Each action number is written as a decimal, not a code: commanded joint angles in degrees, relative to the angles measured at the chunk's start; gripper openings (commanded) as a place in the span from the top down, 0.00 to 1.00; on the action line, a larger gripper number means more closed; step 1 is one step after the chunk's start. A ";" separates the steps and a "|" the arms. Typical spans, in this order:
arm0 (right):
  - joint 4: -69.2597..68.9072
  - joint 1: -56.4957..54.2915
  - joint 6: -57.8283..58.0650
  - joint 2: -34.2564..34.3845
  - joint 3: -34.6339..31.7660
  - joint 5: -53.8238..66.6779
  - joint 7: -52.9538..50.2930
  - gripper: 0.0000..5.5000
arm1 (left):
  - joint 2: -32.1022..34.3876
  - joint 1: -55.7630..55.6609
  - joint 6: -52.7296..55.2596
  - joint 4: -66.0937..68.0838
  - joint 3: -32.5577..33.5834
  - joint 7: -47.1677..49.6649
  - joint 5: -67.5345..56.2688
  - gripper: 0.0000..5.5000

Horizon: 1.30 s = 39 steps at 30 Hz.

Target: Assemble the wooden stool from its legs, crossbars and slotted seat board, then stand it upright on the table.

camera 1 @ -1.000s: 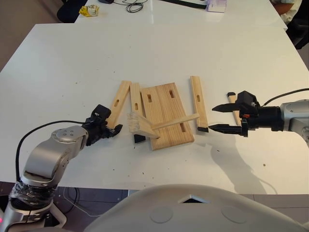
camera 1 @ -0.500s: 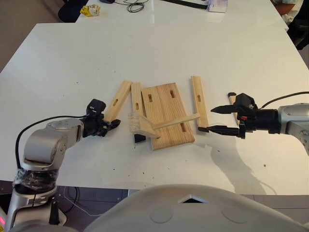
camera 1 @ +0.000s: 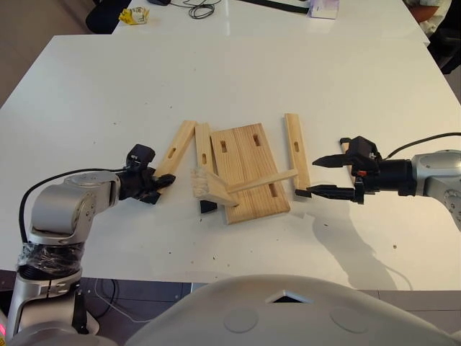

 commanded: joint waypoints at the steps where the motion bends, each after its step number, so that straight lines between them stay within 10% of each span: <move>1: 0.66 -1.20 -0.37 -0.36 -0.62 -0.26 -0.01 0.33 | 0.19 2.79 1.09 1.36 -2.57 -1.13 0.21 0.61; 24: 26.33 -14.68 -1.71 4.73 -4.38 -4.47 -5.59 0.33 | -4.46 -12.83 -9.47 4.45 12.31 2.33 -0.44 0.63; 39: 32.79 -44.51 13.42 21.87 -12.89 13.90 -12.53 0.33 | -10.11 -44.89 -28.37 14.32 4.74 -13.64 -6.81 0.63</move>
